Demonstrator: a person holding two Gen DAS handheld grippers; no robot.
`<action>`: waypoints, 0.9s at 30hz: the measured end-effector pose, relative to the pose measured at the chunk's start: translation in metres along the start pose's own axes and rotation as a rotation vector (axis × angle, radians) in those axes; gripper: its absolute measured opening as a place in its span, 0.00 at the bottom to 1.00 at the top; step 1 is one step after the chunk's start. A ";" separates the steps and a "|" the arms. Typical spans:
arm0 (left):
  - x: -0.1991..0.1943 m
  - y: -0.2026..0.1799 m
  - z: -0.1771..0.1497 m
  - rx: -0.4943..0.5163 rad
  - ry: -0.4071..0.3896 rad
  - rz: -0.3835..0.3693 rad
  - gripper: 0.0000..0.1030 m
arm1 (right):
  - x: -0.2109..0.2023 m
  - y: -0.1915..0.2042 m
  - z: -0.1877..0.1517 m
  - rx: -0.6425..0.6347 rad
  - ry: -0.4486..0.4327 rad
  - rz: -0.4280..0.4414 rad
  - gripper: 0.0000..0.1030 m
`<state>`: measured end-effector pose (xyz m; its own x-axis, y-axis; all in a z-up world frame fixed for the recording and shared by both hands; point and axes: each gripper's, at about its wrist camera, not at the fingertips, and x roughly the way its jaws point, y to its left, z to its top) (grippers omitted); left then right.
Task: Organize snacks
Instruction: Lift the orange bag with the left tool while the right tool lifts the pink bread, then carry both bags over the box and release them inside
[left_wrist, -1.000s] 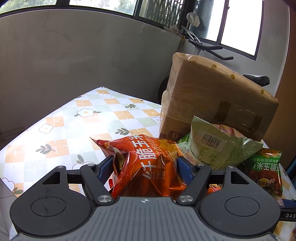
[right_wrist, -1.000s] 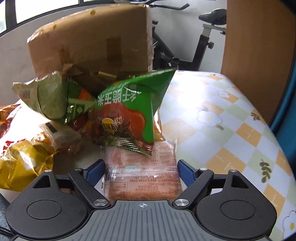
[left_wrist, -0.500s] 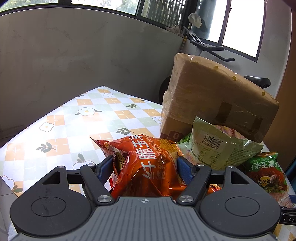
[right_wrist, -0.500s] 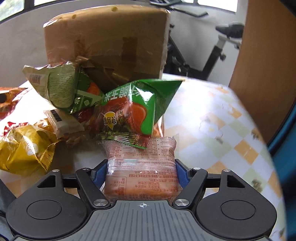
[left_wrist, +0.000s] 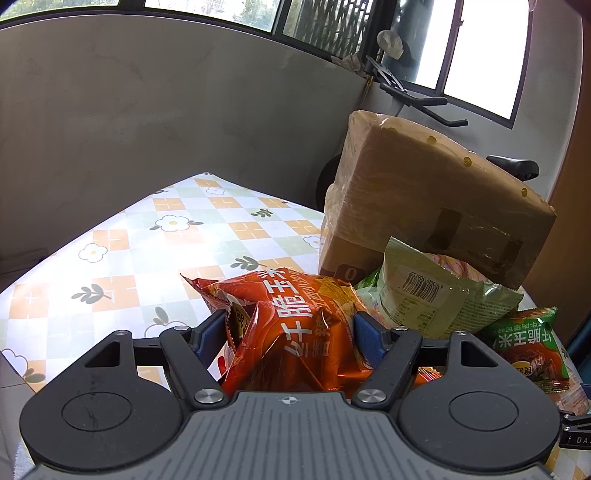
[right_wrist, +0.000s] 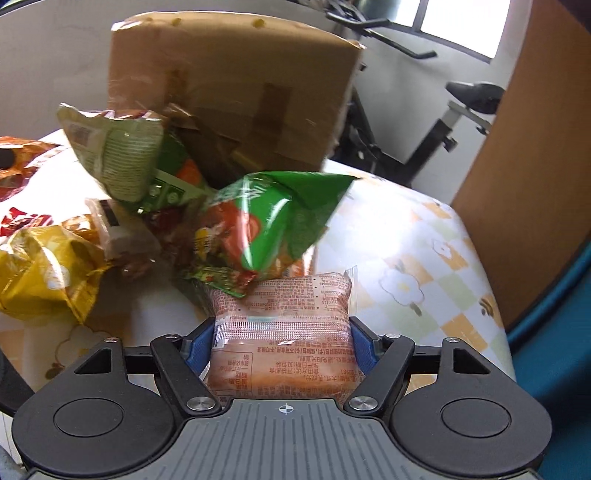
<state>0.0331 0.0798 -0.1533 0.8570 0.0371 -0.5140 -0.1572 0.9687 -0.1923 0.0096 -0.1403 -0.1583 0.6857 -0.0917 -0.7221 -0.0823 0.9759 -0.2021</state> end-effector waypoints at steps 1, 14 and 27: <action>0.000 0.000 0.000 0.000 -0.001 -0.002 0.73 | 0.000 -0.003 -0.001 0.013 0.003 -0.009 0.68; -0.001 0.000 0.001 -0.008 -0.005 -0.005 0.73 | -0.024 -0.016 0.012 0.064 -0.150 -0.049 0.68; 0.000 0.000 0.001 -0.010 -0.002 -0.008 0.73 | -0.049 -0.028 0.016 0.109 -0.290 -0.027 0.68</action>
<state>0.0331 0.0802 -0.1525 0.8592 0.0295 -0.5108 -0.1549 0.9665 -0.2048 -0.0103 -0.1603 -0.1068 0.8655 -0.0730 -0.4956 0.0061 0.9908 -0.1354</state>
